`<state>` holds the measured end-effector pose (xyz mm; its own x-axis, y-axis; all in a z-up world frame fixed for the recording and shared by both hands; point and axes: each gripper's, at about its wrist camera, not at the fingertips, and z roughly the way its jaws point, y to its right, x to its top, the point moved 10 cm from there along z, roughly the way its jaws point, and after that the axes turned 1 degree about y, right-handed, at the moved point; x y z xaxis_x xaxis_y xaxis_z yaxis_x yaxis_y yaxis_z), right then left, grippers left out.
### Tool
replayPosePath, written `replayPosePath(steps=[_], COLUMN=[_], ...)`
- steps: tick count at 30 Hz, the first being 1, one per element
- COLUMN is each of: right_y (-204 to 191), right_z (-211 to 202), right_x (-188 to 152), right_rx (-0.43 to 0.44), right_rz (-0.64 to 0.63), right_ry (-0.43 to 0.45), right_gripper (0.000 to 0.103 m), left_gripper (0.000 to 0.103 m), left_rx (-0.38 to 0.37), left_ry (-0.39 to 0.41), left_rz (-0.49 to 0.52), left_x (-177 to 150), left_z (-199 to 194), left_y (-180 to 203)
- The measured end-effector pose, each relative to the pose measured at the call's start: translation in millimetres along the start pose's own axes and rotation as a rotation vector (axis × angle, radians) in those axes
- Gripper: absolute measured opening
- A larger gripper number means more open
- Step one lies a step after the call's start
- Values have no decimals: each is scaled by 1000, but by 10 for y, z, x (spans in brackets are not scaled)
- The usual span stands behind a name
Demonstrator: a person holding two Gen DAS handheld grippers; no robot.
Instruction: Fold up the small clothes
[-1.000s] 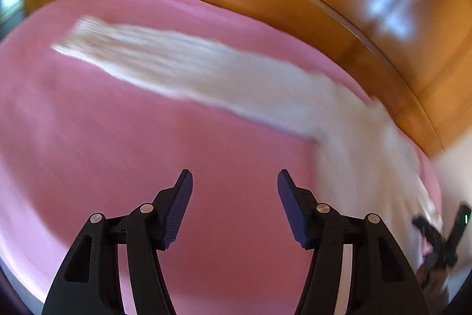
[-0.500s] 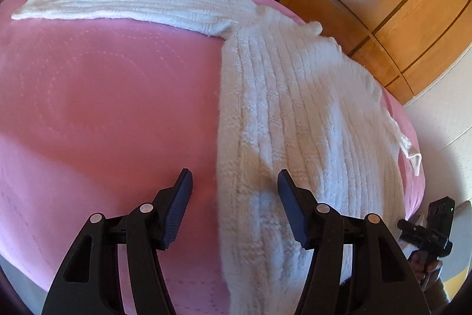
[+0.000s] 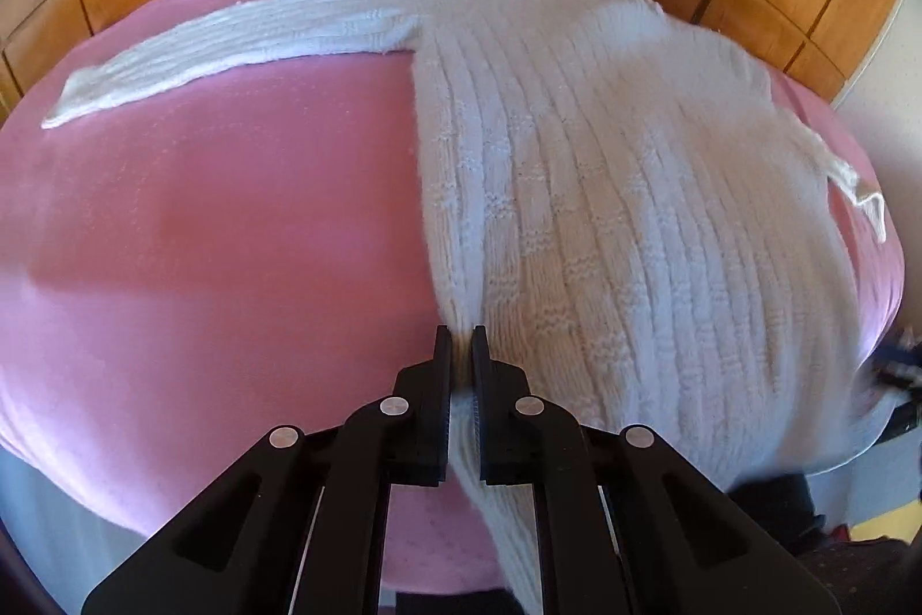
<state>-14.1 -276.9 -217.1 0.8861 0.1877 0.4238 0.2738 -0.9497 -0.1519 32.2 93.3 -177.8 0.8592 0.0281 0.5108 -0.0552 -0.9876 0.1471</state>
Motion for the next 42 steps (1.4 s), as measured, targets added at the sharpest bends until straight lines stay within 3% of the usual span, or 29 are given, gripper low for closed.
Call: replayPosePath(steps=[2,4,7,10,12,13,15,18,19,20,21,26,27,28,29,32,34,35,36,37,38,42], right_y=[103,114,-17,-80,-23,2,117,298,455,676,846,2222,2487,2774,2997,3468,3714,3808,3914,3968,3978,3875], right_z=[-38,-136,-74,318,465,443,387,231,119,-14,-91,-308,-325,-329,-327,-314,-305,-297,-272,-261,-247,-525], right_x=[68,283,533,564,560,531,458,407,475,553,596,791,824,864,883,952,983,999,1006,993,1034,1264], right_rx=[15,68,126,84,51,41,13,91,76,52,49,7,18,51,72,117,56,30,-5,-22,-38,-41], right_rz=[90,175,199,176,140,121,134,233,289,362,419,863,949,1053,1139,1311,1354,1363,1369,1365,1350,1207], right_ry=[52,158,223,141,132,139,145,152,197,267,315,513,546,588,619,688,688,687,667,653,641,687], right_gripper=[50,45,43,44,40,36,23,27,35,57,66,68,70,71,71,71,66,57,40,30,11,7], left_gripper=[5,5,6,28,29,29,29,29,29,29,29,31,36,50,55,55,55,55,55,55,55,55], left_rx=[-25,-35,-50,-38,19,90,147,107,89,80,60,-11,-20,-30,-31,-52,-54,-62,-70,-75,-78,-98], left_ry=[34,70,131,121,69,37,40,37,42,53,79,129,134,145,154,150,141,130,123,114,110,108], left_rz=[-37,-46,-7,53,81,103,101,25,-13,-35,-69,-132,-129,-118,-112,-77,-64,-62,-62,-60,-57,-44], left_x=[61,142,280,296,199,119,-6,-64,-29,7,79,355,425,495,534,633,652,655,653,654,670,717], left_z=[-113,-180,-252,-146,4,93,128,89,50,19,-25,-59,-57,-55,-56,-11,58,103,133,177,192,275], left_y=[-25,-8,141,303,269,167,-28,-165,-182,-190,-188,-1,68,167,215,429,511,556,576,616,625,698])
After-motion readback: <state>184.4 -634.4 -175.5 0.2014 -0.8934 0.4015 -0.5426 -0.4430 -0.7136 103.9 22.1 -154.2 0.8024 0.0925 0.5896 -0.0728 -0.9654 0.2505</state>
